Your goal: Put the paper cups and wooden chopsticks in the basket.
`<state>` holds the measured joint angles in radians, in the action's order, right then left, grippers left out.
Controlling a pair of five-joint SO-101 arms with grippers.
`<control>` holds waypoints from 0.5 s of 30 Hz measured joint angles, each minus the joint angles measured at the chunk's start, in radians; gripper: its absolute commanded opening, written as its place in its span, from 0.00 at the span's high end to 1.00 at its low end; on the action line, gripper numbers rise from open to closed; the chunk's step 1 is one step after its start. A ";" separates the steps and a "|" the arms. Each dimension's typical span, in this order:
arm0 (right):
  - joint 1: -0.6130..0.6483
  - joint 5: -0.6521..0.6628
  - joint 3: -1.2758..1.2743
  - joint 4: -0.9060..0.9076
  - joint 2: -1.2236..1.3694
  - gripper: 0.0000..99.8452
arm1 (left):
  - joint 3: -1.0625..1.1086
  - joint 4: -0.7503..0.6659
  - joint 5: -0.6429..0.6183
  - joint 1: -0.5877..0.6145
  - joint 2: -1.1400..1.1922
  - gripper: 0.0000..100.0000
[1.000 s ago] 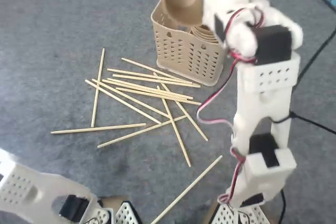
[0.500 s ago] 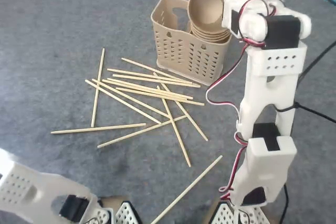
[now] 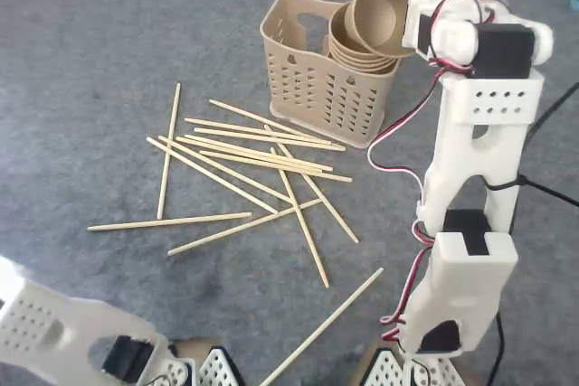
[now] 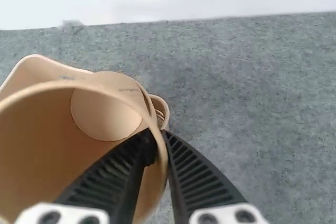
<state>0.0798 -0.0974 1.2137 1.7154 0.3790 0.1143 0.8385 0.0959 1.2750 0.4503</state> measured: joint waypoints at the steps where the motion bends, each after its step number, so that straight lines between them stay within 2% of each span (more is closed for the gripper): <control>1: 0.000 0.000 0.000 0.000 0.000 0.99 | 0.000 0.000 0.000 0.000 0.000 0.98; 4: 0.003 0.000 0.000 -0.011 0.005 0.96 | 0.000 0.000 0.000 0.000 0.000 0.98; 9: 0.037 0.000 0.002 -0.055 0.037 0.76 | 0.000 0.000 0.000 0.000 0.000 0.98; 15: 0.075 -0.044 0.040 -0.092 0.035 0.78 | 0.000 0.000 0.000 0.000 0.000 0.98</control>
<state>0.1550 -0.1419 1.2536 1.6233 0.4143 0.1143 0.8385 0.0959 1.2750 0.4503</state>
